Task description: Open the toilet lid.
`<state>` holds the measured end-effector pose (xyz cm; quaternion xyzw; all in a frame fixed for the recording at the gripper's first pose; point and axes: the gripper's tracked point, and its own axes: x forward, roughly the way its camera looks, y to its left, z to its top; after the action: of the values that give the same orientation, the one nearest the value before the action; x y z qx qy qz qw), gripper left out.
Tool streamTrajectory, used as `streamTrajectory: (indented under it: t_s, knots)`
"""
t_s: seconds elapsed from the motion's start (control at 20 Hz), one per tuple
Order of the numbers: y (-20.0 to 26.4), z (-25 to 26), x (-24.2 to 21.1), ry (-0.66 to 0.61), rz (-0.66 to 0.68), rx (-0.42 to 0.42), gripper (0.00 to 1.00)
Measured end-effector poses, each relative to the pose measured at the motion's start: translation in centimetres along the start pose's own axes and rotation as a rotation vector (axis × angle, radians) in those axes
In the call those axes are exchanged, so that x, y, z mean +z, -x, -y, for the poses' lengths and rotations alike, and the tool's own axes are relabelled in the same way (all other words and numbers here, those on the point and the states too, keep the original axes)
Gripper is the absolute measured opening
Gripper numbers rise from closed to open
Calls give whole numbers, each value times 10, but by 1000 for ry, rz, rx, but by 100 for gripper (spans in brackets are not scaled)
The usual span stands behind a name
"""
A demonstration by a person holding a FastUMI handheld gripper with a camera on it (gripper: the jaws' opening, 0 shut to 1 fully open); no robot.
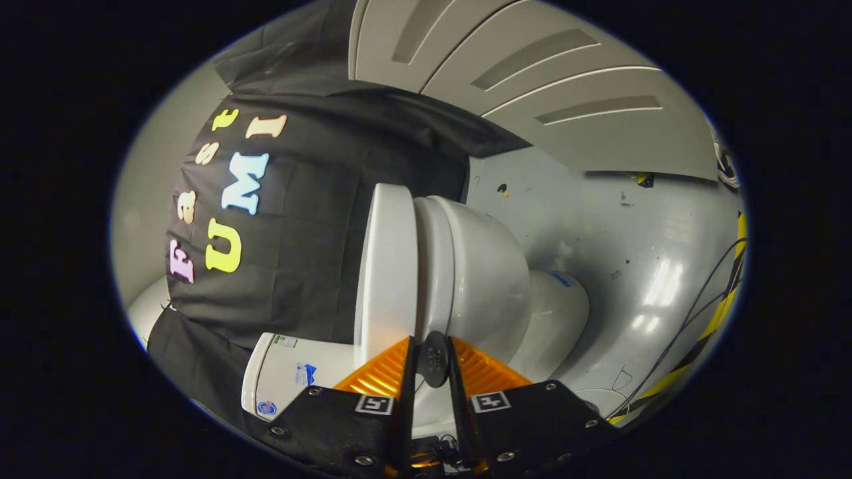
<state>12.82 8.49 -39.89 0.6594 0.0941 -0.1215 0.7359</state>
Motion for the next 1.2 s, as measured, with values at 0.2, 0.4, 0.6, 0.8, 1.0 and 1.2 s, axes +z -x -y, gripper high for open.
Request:
streamTrajectory:
  t_s: [0.2,0.4,0.6,0.8,1.0,1.2]
  knots:
    - [-3,-5,1,52,7,1,12]
    - [1,-9,5,108,20,-1,0]
    - [2,-9,5,130,24,0,0]
    - [2,-9,5,175,27,-14,0]
    - [5,-11,3,226,20,-48,0]
    - [11,-18,5,297,17,-96,0]
